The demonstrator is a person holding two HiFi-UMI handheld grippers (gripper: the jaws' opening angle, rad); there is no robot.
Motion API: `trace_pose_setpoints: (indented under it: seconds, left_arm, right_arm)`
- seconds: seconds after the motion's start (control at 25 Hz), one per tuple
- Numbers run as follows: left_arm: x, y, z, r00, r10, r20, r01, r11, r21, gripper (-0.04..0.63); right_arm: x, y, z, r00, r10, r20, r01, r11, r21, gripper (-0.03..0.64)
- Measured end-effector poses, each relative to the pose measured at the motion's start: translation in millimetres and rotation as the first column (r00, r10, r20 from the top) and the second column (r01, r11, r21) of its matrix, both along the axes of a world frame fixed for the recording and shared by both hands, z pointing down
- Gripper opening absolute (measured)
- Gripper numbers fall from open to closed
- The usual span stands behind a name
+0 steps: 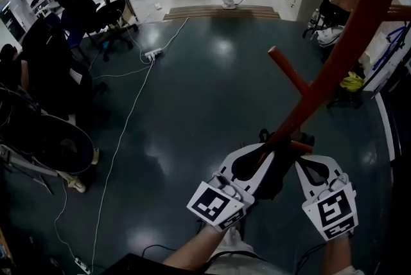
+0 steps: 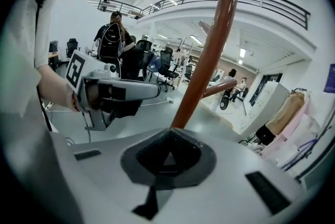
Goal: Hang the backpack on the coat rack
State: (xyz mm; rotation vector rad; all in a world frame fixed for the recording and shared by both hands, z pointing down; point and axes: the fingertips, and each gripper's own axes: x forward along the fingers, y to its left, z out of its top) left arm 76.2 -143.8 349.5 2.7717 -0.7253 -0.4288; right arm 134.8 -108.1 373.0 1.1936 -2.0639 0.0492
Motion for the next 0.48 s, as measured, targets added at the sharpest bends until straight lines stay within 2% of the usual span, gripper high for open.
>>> trace_pose_setpoints:
  seconds: [0.24,0.48]
  left_arm:
    - [6.2,15.9,-9.4,1.0,-0.008,0.008,0.008,1.0,0.015,0.061]
    - [-0.8,26.0,-19.0,1.0,-0.017,0.015,0.017,0.999,0.032,0.061]
  right_arm:
    - [-1.9,29.3,11.7,0.998,0.001,0.056,-0.001,1.0,-0.001,0.012]
    - [-12.1,44.8,-16.0,0.997,0.021,0.076,-0.031,0.991,0.133,0.012]
